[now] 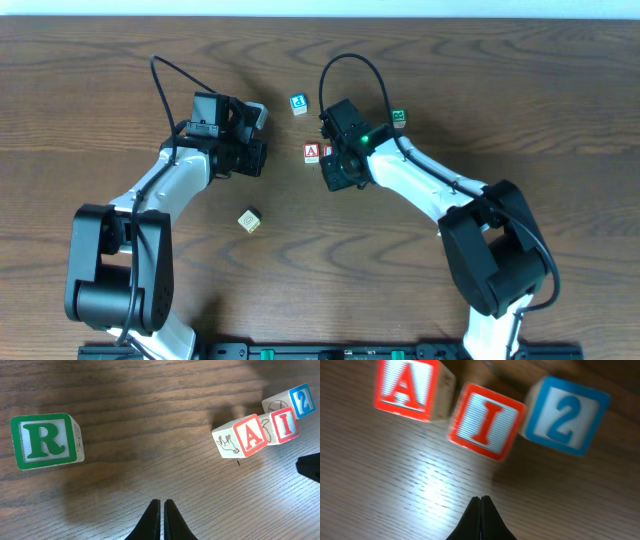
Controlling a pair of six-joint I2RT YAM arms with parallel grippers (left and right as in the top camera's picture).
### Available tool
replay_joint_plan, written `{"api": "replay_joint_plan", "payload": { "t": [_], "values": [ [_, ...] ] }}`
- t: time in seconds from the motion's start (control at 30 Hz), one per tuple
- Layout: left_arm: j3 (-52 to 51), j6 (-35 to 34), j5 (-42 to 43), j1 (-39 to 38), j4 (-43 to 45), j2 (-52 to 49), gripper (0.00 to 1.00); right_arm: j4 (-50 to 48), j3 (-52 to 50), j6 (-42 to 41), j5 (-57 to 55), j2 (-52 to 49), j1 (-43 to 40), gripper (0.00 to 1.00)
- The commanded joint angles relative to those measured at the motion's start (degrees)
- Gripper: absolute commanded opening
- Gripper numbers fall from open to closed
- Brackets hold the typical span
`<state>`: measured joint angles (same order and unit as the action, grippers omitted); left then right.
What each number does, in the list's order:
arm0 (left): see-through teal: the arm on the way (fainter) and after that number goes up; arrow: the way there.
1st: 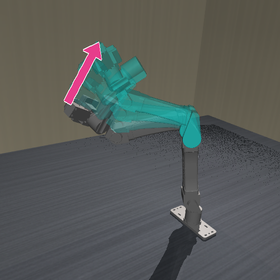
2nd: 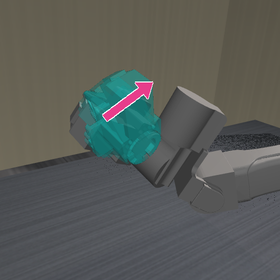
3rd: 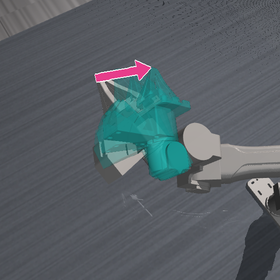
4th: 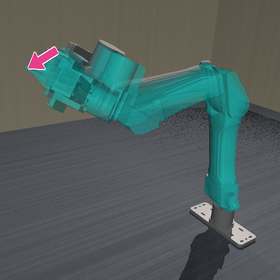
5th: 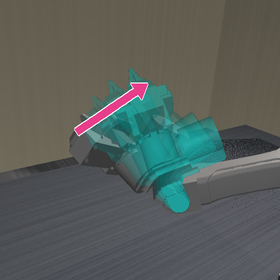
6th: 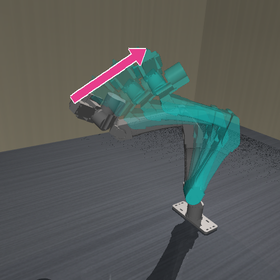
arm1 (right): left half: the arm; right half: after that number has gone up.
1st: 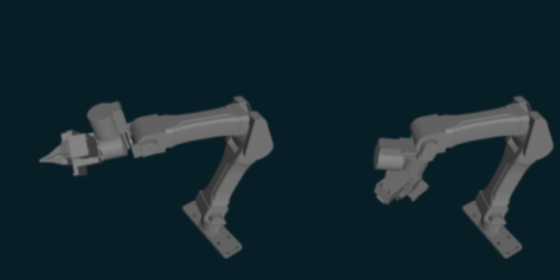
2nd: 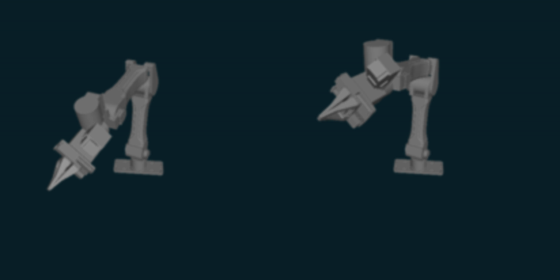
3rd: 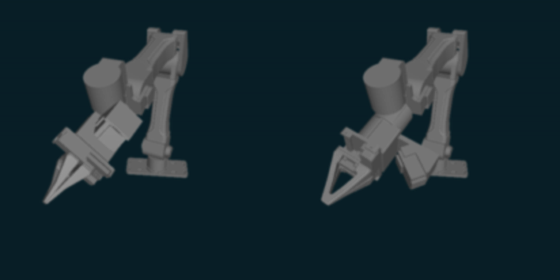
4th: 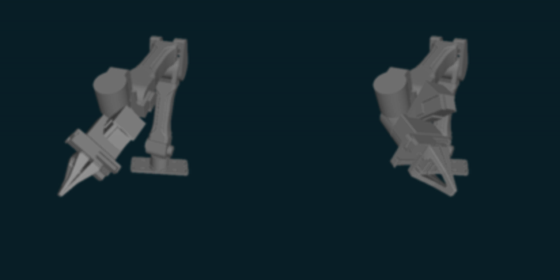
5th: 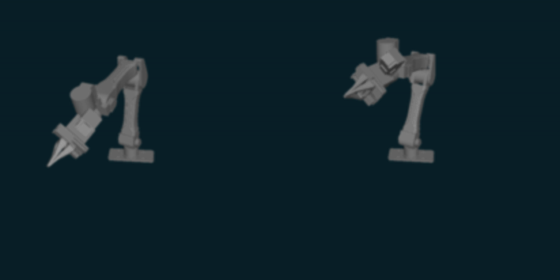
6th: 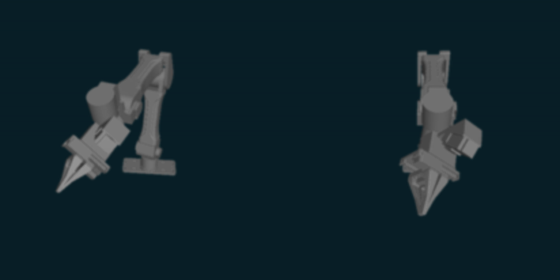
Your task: Spell out Ai2
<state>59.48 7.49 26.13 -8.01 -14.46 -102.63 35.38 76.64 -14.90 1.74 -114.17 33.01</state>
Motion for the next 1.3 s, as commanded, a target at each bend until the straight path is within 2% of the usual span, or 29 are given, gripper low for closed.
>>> {"api": "replay_joint_plan", "payload": {
  "t": [0.0, 1.27],
  "values": [
    [-0.3, 0.0, 0.7, 0.1, 0.2, -0.9, 0.06, -1.0, -0.1, -0.9, 0.4, -0.3, 1.6, 0.02],
    [-0.3, 0.0, 0.7, 0.1, 0.2, -0.9, 0.06, -9.9, -0.1, -1.8, -6.3, -3.7, 2.2, 0.02]
  ]
}}
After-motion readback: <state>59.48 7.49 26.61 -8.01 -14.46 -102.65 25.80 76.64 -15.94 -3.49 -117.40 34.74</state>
